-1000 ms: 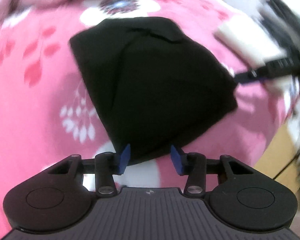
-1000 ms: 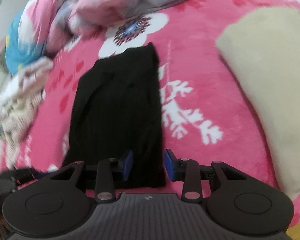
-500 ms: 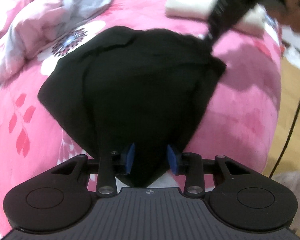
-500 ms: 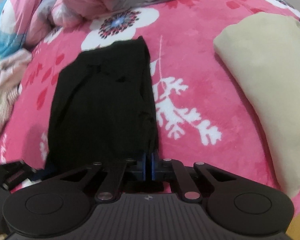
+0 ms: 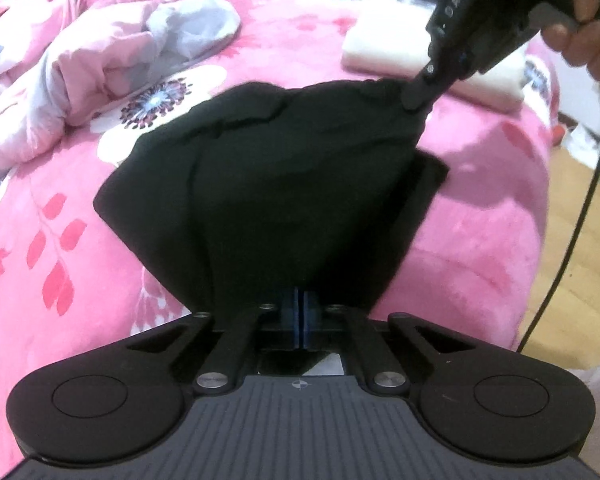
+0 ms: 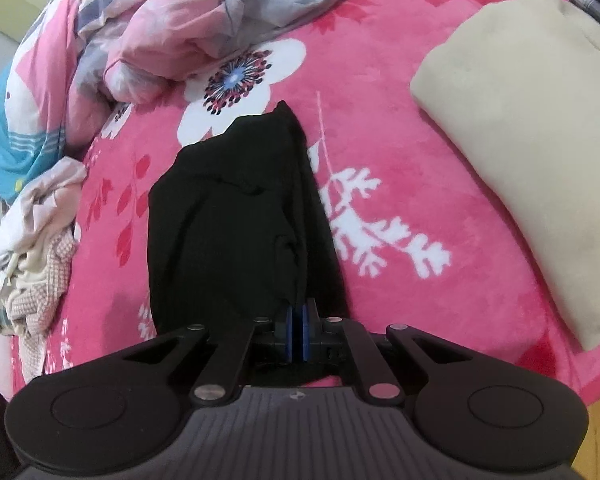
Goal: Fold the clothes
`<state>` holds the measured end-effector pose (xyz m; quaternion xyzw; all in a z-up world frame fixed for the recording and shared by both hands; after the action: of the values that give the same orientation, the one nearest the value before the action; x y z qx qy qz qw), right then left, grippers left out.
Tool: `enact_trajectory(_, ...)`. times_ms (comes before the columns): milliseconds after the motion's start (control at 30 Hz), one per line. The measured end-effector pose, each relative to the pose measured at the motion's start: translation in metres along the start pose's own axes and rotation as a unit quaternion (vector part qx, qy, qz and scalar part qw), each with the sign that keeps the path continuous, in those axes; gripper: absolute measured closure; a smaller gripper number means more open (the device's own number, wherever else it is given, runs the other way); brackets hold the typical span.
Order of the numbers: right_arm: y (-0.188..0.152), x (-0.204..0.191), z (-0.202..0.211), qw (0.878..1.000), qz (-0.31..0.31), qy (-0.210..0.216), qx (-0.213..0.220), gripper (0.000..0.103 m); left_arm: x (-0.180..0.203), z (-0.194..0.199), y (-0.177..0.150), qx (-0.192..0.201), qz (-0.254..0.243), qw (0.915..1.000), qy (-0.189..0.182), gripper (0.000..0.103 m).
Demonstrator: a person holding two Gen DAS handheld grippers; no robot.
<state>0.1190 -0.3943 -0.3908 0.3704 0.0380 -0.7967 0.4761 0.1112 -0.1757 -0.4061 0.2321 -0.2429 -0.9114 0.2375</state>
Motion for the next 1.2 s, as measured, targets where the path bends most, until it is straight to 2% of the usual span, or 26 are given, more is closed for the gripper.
enact_trajectory(167, -0.015, 0.02, -0.014, 0.999, -0.01, -0.021, -0.028, 0.099, 0.011, 0.001, -0.014, 0.001, -0.036, 0.9993, -0.005, 0.103)
enact_trajectory(333, -0.017, 0.027, -0.019, 0.999, 0.014, -0.039, -0.034, 0.099, 0.011, -0.001, -0.013, 0.003, -0.036, 0.9992, -0.015, 0.103)
enact_trajectory(500, -0.029, 0.046, -0.036, 0.997, 0.021, -0.059, -0.051, 0.098, 0.021, -0.019, -0.03, -0.025, -0.03, 0.9987, -0.032, 0.103)
enact_trajectory(567, -0.029, 0.044, -0.033, 0.996, 0.022, -0.063, -0.053, 0.096, 0.022, -0.019, -0.031, -0.022, -0.025, 0.9989, -0.032, 0.102)
enact_trajectory(667, -0.032, 0.042, -0.012, 0.995, 0.019, -0.084, -0.054, 0.093, 0.012, -0.006, -0.03, -0.035, 0.03, 0.9972, -0.059, 0.097)
enact_trajectory(733, -0.033, 0.039, 0.005, 0.994, 0.019, -0.098, -0.051, 0.093, 0.002, 0.005, -0.033, -0.053, 0.085, 0.9915, -0.083, 0.093)
enact_trajectory(833, -0.024, 0.014, 0.02, 0.992, 0.074, -0.093, -0.031, 0.093, -0.025, 0.019, -0.035, -0.063, 0.168, 0.9801, -0.085, 0.091)
enact_trajectory(900, -0.016, -0.009, 0.01, 0.99, 0.115, -0.076, -0.021, 0.093, -0.041, 0.018, -0.028, -0.052, 0.202, 0.9753, -0.073, 0.089)
enact_trajectory(967, -0.009, -0.025, -0.008, 0.987, 0.151, -0.059, -0.014, 0.093, -0.045, 0.009, -0.019, -0.042, 0.214, 0.9737, -0.067, 0.086)
enact_trajectory(1033, -0.007, -0.033, -0.028, 0.984, 0.172, -0.047, -0.01, 0.094, -0.038, -0.005, -0.014, -0.045, 0.203, 0.9756, -0.07, 0.084)
enact_trajectory(1100, -0.019, -0.019, -0.047, 0.979, 0.188, -0.069, -0.028, 0.094, -0.027, -0.021, -0.023, -0.065, 0.195, 0.9763, -0.068, 0.083)
enact_trajectory(1167, -0.039, 0.006, -0.061, 0.973, 0.186, -0.109, -0.079, 0.097, -0.019, -0.033, -0.033, -0.083, 0.192, 0.9758, -0.062, 0.083)
enact_trajectory(1200, -0.042, 0.006, -0.056, 0.972, 0.197, -0.106, -0.07, 0.097, -0.018, -0.033, -0.034, -0.078, 0.197, 0.9756, -0.059, 0.082)
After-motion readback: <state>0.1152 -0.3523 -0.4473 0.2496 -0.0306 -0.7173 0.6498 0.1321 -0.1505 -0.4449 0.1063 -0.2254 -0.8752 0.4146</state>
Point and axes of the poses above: each gripper's, at about its wrist camera, not at the fingertips, and z roughly against the way its jaws point, x to its right, y to its top, the point moved 10 cm from there along -z, roughly the way its jaws point, and after that the axes turned 13 degrees about y, right-handed, at the moved point
